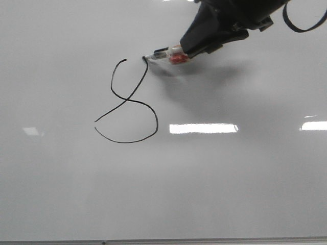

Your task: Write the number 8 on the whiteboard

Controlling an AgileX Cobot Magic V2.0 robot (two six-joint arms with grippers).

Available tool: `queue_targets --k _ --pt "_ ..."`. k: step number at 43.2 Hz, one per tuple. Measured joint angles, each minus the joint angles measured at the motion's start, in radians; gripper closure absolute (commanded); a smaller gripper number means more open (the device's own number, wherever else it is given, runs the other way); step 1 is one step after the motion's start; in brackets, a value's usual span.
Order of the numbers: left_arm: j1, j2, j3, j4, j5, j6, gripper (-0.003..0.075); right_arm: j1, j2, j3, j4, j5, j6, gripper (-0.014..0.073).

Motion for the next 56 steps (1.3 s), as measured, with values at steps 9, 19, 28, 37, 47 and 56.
queue_targets --k 9,19,28,37,47,56 --pt "0.000 0.000 0.000 -0.001 0.000 0.000 0.0741 0.067 0.058 -0.060 -0.016 0.055 -0.002 0.0652" --pt "0.000 0.043 -0.049 -0.001 0.067 0.060 0.0459 0.071 -0.112 -0.078 -0.071 0.203 -0.146 0.0652" --pt "-0.006 0.276 -0.220 -0.001 0.199 0.248 0.0267 0.174 -0.165 -0.127 -0.272 0.326 -0.319 0.0652" --pt "-0.119 0.451 -0.321 0.046 0.243 0.313 0.0304 0.394 -0.165 -0.135 -0.494 0.312 -0.341 0.0652" --pt "-0.251 0.512 -0.325 0.075 0.237 0.314 0.0346 0.539 -0.165 -0.136 -0.532 0.268 -0.343 0.0652" --pt "-0.265 0.513 -0.327 0.085 0.230 0.314 0.0485 0.585 -0.165 -0.136 -0.532 0.261 -0.343 0.0652"
